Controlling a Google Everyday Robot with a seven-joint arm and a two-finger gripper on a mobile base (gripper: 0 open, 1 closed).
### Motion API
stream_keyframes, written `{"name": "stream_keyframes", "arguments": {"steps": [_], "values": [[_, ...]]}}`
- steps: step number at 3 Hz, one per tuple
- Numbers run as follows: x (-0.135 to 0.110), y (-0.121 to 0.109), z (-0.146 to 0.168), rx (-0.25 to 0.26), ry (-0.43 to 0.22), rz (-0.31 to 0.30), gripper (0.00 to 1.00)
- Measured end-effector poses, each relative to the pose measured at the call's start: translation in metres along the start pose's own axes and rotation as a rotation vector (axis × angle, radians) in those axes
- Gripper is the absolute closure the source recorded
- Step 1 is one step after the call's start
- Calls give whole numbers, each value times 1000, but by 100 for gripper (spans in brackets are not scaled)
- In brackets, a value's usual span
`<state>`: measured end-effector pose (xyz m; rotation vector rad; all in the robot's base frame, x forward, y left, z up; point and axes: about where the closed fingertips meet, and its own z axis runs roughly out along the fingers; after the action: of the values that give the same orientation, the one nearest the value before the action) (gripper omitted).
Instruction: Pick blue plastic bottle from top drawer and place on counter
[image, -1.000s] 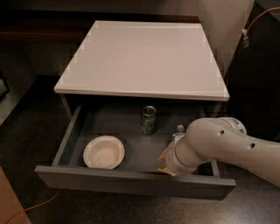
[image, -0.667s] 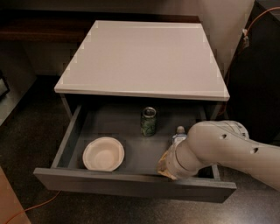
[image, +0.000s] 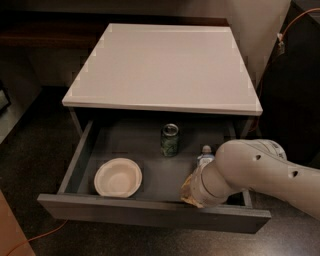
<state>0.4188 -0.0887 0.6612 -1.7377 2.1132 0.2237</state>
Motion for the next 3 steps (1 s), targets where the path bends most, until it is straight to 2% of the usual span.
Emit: {"name": "stream_keyframes", "arguments": {"steps": [1, 2, 3], "values": [[-1, -18, -12, 2, 5, -68, 100], [-3, -47, -23, 7, -1, -126, 100], [6, -76, -29, -14, 2, -207, 100]]}}
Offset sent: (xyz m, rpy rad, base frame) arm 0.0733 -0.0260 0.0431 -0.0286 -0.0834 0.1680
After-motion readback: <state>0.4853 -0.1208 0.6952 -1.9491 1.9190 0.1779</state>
